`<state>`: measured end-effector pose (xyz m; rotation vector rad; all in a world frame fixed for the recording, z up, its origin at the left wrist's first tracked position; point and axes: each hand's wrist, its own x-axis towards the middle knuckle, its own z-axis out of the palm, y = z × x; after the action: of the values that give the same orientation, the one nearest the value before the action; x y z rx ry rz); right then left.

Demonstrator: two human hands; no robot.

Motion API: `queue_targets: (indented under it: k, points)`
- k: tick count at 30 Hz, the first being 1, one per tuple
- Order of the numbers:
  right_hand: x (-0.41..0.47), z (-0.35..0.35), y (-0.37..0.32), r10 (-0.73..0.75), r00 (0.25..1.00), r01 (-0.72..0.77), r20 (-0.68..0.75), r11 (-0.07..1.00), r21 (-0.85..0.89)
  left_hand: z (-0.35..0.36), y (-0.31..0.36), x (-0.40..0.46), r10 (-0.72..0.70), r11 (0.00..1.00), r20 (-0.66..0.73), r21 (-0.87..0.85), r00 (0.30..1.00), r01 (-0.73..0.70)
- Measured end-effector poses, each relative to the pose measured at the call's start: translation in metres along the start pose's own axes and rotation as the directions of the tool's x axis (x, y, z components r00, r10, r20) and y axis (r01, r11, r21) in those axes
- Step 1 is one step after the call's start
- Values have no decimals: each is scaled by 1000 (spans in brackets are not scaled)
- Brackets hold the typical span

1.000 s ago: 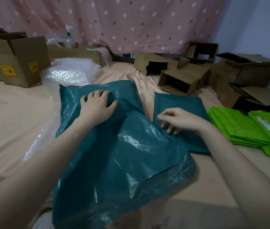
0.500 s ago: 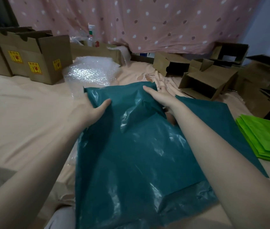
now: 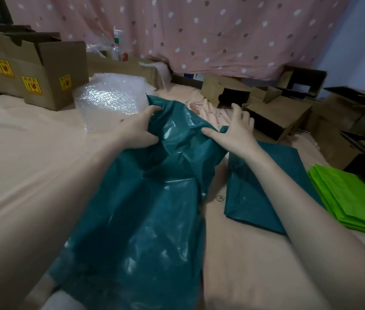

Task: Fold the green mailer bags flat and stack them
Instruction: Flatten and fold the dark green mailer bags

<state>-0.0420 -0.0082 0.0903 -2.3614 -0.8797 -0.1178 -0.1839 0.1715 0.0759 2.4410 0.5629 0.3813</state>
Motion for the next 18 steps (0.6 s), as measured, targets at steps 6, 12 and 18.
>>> queue_targets:
  k: [6, 12, 18]
  points:
    - [-10, 2, -6, -89, 913, 32, 398, 989, 147, 13, 13, 2, 96, 976, -112, 205, 989, -72]
    - [-30, 8, 0, 151, 872, -326, 465, 889, 322, 32, 23, -4, 264, 957, -313, 200, 912, -209]
    - [-44, 6, 9, 289, 910, -414, 297, 616, 670, 29, 61, -15, 267, 963, -577, 169, 772, -207]
